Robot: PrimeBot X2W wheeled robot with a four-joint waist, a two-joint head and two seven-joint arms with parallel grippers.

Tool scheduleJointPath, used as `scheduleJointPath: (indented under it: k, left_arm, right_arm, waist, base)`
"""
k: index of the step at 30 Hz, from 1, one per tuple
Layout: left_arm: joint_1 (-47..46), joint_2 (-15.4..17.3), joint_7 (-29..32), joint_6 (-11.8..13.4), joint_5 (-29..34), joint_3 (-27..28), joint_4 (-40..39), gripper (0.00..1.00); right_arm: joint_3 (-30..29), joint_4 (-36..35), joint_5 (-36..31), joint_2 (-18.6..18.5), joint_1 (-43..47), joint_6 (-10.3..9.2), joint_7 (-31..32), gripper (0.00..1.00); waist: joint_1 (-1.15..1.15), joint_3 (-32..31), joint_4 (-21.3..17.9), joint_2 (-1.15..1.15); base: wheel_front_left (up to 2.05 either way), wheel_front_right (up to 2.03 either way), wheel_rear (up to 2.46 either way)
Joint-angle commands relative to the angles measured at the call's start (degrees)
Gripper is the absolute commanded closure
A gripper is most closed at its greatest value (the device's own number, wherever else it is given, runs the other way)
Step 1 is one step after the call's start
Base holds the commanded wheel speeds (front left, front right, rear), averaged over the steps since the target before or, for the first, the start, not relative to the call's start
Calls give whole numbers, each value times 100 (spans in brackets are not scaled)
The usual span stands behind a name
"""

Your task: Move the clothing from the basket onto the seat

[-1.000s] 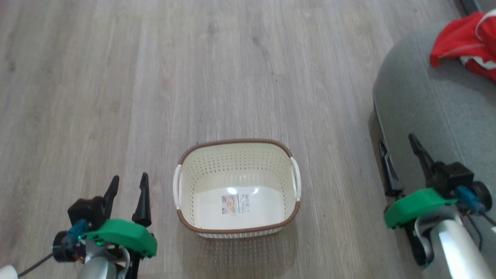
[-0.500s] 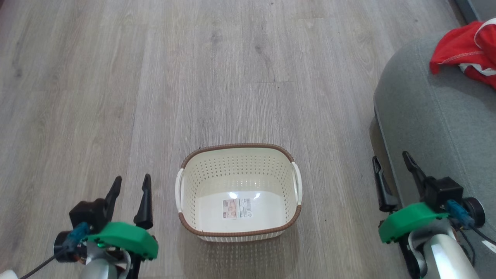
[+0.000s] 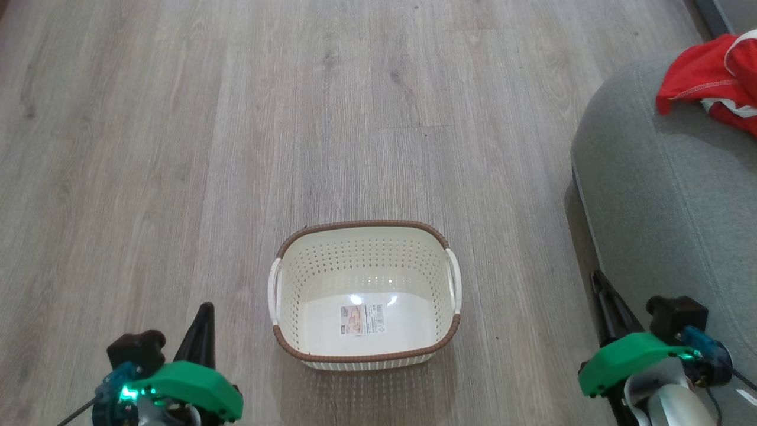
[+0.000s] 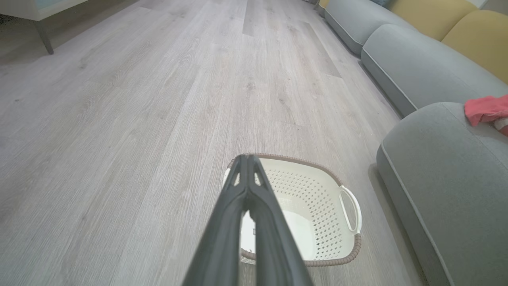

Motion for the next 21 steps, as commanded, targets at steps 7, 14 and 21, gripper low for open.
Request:
scheduleJointPath:
  k: [7, 14, 21]
  left_arm:
    - [-223, 12, 125, -47, -528, 116, -264, 100]
    - [-232, 12, 236, -67, -968, 157, -308, 100]
    - [-245, 12, 350, -88, -1408, 200, -349, 100]
  right_arm:
    - [-54, -271, 601, 16, -200, 0, 123, 100]
    - [-81, -320, 1094, 27, -198, 0, 235, 100]
    - [-110, -366, 1587, 38, -199, -1, 350, 100]
  waist:
    - [0, -16, 3, 0]
    - [0, -31, 6, 0]
    - [0, -46, 8, 0]
  base:
    - [0, 0, 0]
    - [0, 0, 0]
    - [0, 0, 0]
